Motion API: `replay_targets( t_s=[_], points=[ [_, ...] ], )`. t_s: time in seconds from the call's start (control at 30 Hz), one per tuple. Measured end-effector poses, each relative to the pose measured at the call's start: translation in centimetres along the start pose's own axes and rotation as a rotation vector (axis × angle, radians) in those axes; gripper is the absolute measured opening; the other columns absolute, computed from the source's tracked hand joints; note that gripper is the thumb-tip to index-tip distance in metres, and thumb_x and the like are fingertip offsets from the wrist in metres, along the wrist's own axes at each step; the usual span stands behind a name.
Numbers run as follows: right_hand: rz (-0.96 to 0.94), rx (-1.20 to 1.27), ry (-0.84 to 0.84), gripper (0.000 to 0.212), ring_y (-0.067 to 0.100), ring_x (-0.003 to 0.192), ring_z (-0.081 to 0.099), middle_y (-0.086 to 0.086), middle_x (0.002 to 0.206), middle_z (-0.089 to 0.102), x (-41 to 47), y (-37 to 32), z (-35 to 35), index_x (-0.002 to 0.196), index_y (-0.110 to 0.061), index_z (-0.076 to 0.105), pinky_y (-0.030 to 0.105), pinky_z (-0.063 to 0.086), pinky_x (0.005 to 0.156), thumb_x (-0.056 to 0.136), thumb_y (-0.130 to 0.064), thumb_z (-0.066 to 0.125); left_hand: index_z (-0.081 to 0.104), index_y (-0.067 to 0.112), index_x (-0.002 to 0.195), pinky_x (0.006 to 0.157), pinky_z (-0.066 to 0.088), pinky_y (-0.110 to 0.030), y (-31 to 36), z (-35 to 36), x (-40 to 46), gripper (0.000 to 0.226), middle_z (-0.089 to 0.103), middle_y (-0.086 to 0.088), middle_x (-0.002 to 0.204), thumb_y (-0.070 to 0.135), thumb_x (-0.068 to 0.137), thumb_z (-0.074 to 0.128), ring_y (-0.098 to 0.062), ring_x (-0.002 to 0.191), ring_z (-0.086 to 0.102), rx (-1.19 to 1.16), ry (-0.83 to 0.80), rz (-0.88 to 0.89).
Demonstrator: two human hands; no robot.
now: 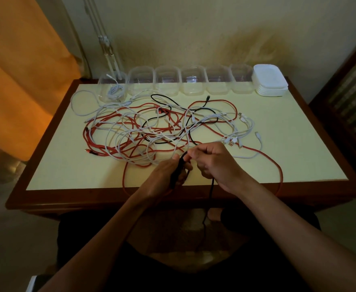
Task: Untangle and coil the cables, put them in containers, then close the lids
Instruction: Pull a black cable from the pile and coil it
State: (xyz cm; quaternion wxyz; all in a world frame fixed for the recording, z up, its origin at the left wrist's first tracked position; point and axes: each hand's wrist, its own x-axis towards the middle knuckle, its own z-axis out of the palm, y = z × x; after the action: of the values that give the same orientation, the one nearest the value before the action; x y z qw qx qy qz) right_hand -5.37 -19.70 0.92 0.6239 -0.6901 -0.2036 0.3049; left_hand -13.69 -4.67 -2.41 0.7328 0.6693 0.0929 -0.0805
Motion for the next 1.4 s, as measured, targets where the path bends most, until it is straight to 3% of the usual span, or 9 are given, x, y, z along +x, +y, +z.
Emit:
replay_targets(
  t_s=[0.17, 0.33, 0.53, 0.7, 0.83, 0.97, 1.17, 1.27, 1.4],
  points=[
    [0.010, 0.024, 0.028, 0.029, 0.010, 0.041, 0.018, -0.004, 0.048, 0.029, 0.3, 0.7, -0.1, 0.082, -0.005, 0.069, 0.025, 0.015, 0.043, 0.102, -0.014, 0.051, 0.057, 0.002, 0.095, 0.053, 0.036, -0.019, -0.4, -0.4, -0.4, 0.038, 0.041, -0.003, 0.067, 0.027, 0.106, 0.031, -0.011, 0.057, 0.039, -0.073, -0.040, 0.025],
    [0.035, 0.074, -0.007, 0.030, 0.011, 0.042, 0.017, -0.002, 0.049, 0.028, 0.7, 1.4, -0.1, 0.080, -0.007, 0.067, 0.024, 0.016, 0.043, 0.103, -0.016, 0.050, 0.050, 0.008, 0.083, 0.059, 0.045, -0.026, -0.5, -0.6, -0.5, 0.027, 0.055, -0.002, 0.067, 0.027, 0.101, 0.042, -0.015, 0.060, 0.051, -0.144, -0.101, 0.010],
    [0.048, 0.112, 0.002, 0.025, 0.012, 0.043, 0.020, -0.002, 0.050, 0.029, 1.2, 2.4, -0.2, 0.089, -0.002, 0.066, 0.027, 0.016, 0.044, 0.102, -0.017, 0.051, 0.046, 0.013, 0.082, 0.053, 0.029, -0.024, -0.2, 0.0, -0.7, 0.024, 0.034, 0.002, 0.062, 0.025, 0.101, 0.037, -0.011, 0.054, 0.030, -0.345, -0.081, -0.070],
    [-0.076, -0.196, 0.117, 0.022, 0.007, 0.052, 0.050, 0.000, 0.063, 0.057, 0.8, 5.7, 1.1, 0.096, -0.019, 0.068, 0.025, 0.038, 0.050, 0.103, -0.014, 0.048, 0.045, 0.014, 0.079, 0.054, 0.024, -0.026, 0.4, 1.1, -0.8, 0.040, 0.022, 0.003, 0.065, 0.042, 0.101, 0.028, -0.011, 0.053, 0.022, -0.779, 0.029, -0.100],
    [-0.031, -0.476, -0.102, 0.023, 0.001, 0.049, 0.052, -0.005, 0.060, 0.057, -1.8, 7.3, 2.5, 0.094, -0.022, 0.061, 0.022, 0.039, 0.057, 0.104, -0.012, 0.043, 0.045, 0.013, 0.086, 0.063, 0.028, -0.029, 0.3, -0.2, -0.5, 0.054, 0.028, 0.002, 0.070, 0.059, 0.100, 0.021, -0.013, 0.060, 0.029, -0.954, 0.128, -0.019],
    [0.076, -0.417, -0.380, 0.020, 0.005, 0.056, 0.051, 0.000, 0.068, 0.058, -3.6, 5.3, 2.7, 0.114, -0.008, 0.065, 0.019, 0.040, 0.057, 0.103, -0.014, 0.049, 0.047, 0.010, 0.099, 0.066, 0.031, -0.030, -0.2, -1.7, -0.4, 0.054, 0.037, 0.002, 0.070, 0.058, 0.100, 0.022, -0.013, 0.063, 0.036, -0.616, 0.264, 0.010],
    [0.113, -0.038, -0.249, 0.022, 0.008, 0.048, 0.031, -0.006, 0.055, 0.041, -2.8, 1.8, 1.0, 0.105, 0.001, 0.067, 0.020, 0.024, 0.046, 0.102, -0.013, 0.051, 0.051, 0.007, 0.111, 0.062, 0.037, -0.023, -0.3, -0.2, -0.6, 0.048, 0.045, 0.001, 0.077, 0.047, 0.101, 0.026, -0.011, 0.067, 0.043, -0.081, 0.145, -0.071],
    [0.066, -0.005, -0.200, 0.022, 0.008, 0.046, 0.030, -0.004, 0.051, 0.042, -2.0, 1.5, 0.2, 0.098, 0.002, 0.069, 0.017, 0.024, 0.044, 0.100, -0.012, 0.052, 0.054, 0.002, 0.113, 0.060, 0.040, -0.015, 0.0, 0.1, -0.8, 0.049, 0.052, -0.001, 0.083, 0.041, 0.105, 0.024, 0.000, 0.063, 0.050, 0.152, 0.079, -0.014],
    [0.008, -0.021, -0.082, 0.020, 0.014, 0.047, 0.033, 0.001, 0.051, 0.045, -0.8, 1.2, -0.6, 0.099, 0.001, 0.073, 0.023, 0.022, 0.045, 0.098, -0.010, 0.057, 0.056, 0.009, 0.101, 0.058, 0.037, -0.018, 0.3, 0.3, -1.0, 0.042, 0.047, -0.005, 0.079, 0.035, 0.106, 0.024, -0.005, 0.063, 0.044, 0.208, -0.086, 0.014]
  ],
)
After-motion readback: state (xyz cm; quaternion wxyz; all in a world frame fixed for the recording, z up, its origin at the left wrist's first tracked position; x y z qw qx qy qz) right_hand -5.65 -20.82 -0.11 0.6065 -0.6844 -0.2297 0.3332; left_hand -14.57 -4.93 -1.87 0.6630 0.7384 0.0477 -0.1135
